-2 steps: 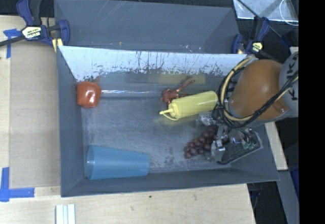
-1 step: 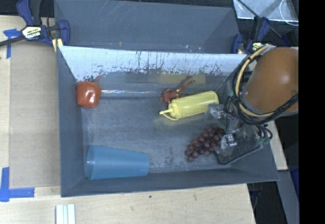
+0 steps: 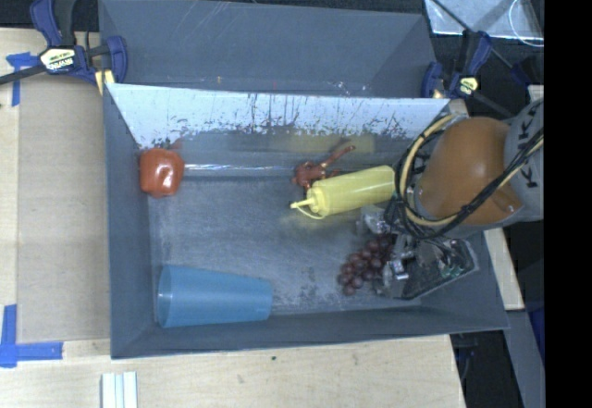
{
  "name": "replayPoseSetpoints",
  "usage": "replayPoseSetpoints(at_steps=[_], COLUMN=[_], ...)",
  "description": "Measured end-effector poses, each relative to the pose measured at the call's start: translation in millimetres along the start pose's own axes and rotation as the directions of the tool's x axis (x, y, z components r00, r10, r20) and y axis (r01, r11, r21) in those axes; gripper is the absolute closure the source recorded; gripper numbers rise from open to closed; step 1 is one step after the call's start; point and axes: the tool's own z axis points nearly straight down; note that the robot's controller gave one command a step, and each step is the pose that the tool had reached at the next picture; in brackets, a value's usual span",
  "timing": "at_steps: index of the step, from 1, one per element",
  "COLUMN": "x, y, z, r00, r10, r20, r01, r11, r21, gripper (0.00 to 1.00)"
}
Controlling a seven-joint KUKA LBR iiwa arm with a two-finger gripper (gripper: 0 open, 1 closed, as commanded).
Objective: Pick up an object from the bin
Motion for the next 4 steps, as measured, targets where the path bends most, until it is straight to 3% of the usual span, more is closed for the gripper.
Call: replayPoseSetpoints(at_steps=[1,2,4], x=[-25.6,-5.3,-4.7], y=[-5,-2,-1], z=[-6,-2,-8], r00=[0.997,1.0,1.0], r10=[-0.075,-0.013,-0.013], r20=[0.023,0.006,0.005], r01=[0.075,0.013,0.013], r11=[0.997,1.0,1.0], r21=[0.005,0.001,0.001], gripper=[0.0,1.0,1.0])
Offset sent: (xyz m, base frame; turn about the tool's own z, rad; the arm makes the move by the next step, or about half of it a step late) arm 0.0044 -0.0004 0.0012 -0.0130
